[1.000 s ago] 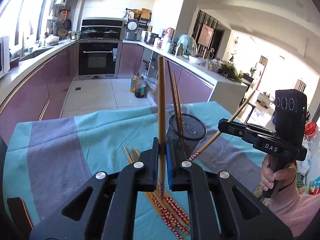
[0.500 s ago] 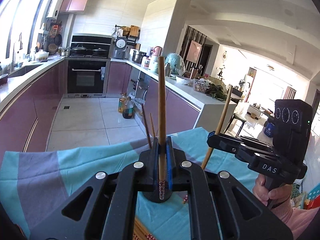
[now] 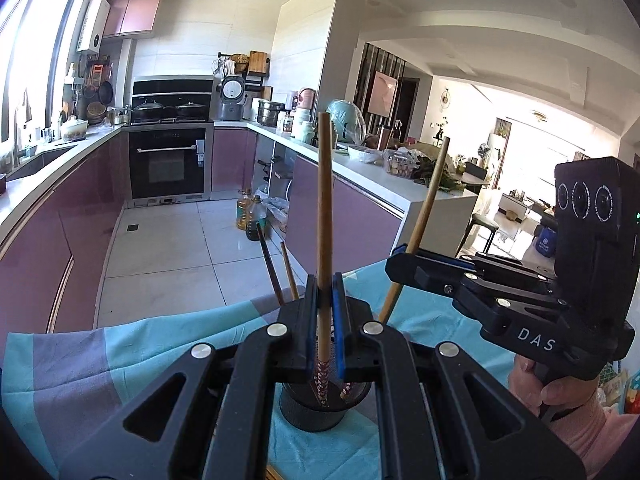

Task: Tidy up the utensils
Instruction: 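Lower the chopstick into the mesh cup and open the right gripper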

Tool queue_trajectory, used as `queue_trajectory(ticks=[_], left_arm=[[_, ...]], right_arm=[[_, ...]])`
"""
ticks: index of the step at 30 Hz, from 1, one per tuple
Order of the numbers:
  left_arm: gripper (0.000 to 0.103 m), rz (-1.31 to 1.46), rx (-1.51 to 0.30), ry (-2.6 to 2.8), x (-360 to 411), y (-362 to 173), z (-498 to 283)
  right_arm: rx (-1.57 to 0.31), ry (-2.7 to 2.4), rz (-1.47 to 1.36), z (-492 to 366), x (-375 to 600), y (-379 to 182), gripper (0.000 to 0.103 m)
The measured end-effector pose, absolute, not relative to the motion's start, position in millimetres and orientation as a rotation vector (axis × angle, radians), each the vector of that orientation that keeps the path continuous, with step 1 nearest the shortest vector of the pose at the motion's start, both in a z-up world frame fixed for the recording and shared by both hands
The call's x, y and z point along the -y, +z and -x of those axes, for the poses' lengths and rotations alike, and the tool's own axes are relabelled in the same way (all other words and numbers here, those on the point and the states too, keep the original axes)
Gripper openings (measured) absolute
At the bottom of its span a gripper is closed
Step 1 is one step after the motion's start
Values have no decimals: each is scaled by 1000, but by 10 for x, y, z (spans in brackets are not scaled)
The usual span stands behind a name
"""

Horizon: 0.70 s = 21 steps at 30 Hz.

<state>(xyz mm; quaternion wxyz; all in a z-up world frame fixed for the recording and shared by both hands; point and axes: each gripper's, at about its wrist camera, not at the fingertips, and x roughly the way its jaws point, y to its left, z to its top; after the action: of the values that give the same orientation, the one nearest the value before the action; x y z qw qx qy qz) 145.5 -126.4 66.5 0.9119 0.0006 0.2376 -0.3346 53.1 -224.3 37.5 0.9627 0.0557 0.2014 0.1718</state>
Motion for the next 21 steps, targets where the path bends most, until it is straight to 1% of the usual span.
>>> queue_trajectory(ticks=[13, 21], left_arm=[[8, -71, -646, -690, 1418, 55, -1731], [8, -51, -696, -673, 1396, -83, -1961]], right_arm=[[-606, 347, -105, -851, 2177, -56, 6], [-657, 353, -114, -934, 2122, -185, 6]])
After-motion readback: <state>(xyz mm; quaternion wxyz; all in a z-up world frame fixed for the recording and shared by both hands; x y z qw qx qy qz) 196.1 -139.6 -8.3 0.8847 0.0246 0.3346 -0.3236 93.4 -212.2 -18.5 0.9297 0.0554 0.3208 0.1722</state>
